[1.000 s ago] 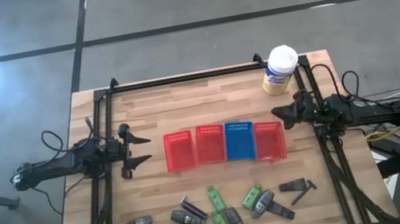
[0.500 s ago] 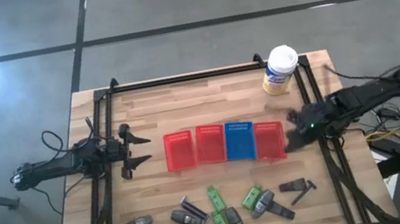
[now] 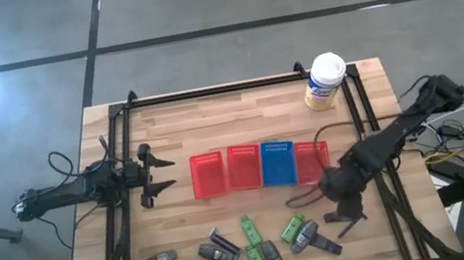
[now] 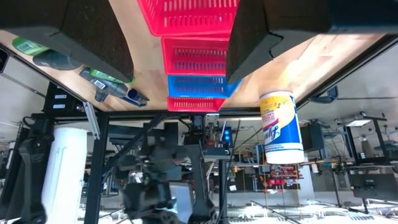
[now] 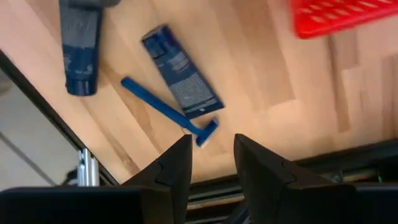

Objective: Pick & Place Travel size toiletries
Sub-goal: Put the blue razor into the right orange basket

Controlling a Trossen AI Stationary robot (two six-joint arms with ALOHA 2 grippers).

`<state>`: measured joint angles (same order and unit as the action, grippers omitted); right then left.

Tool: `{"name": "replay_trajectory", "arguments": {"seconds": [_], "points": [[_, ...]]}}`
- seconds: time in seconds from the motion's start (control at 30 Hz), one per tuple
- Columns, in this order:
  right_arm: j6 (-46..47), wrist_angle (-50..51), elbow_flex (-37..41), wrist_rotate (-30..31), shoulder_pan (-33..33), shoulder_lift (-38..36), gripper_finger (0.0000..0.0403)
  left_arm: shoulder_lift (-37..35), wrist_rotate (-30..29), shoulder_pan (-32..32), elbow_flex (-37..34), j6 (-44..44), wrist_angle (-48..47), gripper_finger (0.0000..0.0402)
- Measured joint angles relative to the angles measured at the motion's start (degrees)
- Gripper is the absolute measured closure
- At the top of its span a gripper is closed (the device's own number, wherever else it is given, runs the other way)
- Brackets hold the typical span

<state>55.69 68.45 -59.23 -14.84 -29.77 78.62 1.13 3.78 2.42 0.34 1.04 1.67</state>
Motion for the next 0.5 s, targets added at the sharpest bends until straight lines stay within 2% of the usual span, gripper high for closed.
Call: {"name": "replay_trajectory", "arguments": {"seconds": [0.2, 0.37, 0.5], "points": [[4.6, -1.9, -4.4, -3.8, -5.5, 8.9, 0.0302, 0.0, 0.0, 0.0, 0.0, 0.0, 0.0, 0.0140], [6.1, -3.4, -10.3, -2.9, -12.4, 12.4, 0.0310, 0.0, 0.0, 0.0, 0.0, 0.0, -0.1, 0.0140], [4.8, -3.2, -11.8, -1.0, -18.1, 13.4, 0.0310, 0.1, 0.0, 0.0, 0.0, 0.0, -0.2, 0.0140]]}}
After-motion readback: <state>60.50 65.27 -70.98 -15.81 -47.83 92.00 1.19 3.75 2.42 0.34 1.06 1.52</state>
